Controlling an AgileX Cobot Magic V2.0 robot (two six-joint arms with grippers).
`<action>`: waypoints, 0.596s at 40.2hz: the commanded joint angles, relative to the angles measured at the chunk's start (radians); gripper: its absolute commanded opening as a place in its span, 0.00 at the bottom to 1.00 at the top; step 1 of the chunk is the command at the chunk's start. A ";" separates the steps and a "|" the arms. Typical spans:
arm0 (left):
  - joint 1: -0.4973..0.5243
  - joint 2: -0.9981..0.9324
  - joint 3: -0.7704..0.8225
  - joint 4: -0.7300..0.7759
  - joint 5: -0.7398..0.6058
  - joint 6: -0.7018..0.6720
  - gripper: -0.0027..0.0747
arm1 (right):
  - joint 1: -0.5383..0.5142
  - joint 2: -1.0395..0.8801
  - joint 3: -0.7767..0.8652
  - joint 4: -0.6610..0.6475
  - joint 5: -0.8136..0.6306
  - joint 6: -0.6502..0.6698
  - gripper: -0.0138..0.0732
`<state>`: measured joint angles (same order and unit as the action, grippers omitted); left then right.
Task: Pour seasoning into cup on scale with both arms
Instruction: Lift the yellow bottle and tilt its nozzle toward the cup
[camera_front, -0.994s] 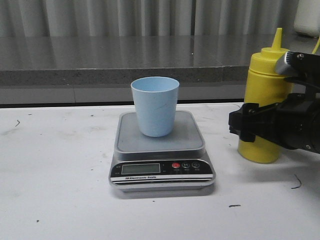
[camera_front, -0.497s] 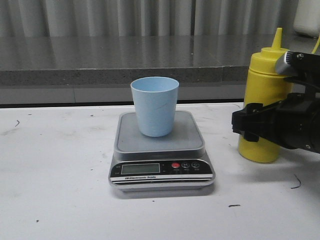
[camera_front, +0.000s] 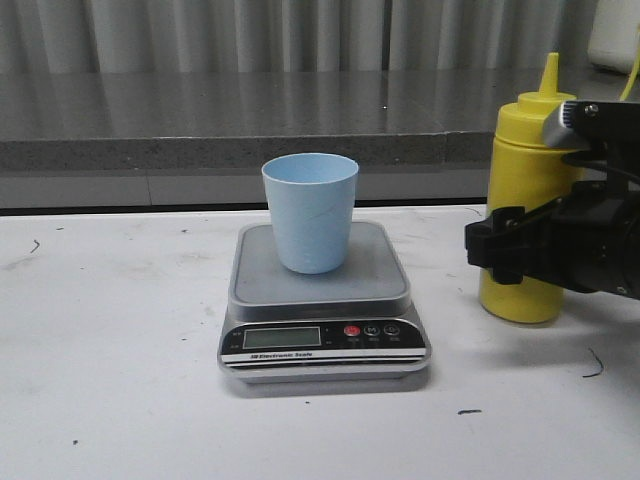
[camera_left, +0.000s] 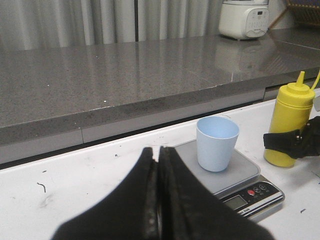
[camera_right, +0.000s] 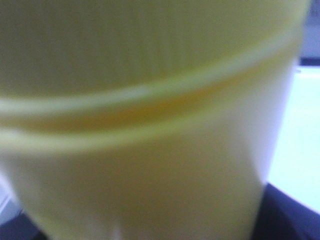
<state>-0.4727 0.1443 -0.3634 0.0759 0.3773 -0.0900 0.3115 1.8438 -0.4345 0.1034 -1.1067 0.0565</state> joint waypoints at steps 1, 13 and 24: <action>-0.001 0.010 -0.026 -0.006 -0.084 -0.006 0.01 | 0.003 -0.100 -0.019 -0.018 -0.175 -0.111 0.41; -0.001 0.010 -0.026 -0.006 -0.084 -0.006 0.01 | 0.003 -0.166 -0.114 -0.024 -0.058 -0.354 0.41; -0.001 0.010 -0.026 -0.006 -0.084 -0.006 0.01 | 0.003 -0.166 -0.280 -0.024 0.229 -0.655 0.41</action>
<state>-0.4727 0.1443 -0.3634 0.0759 0.3773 -0.0900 0.3115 1.7280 -0.6394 0.0949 -0.8616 -0.4856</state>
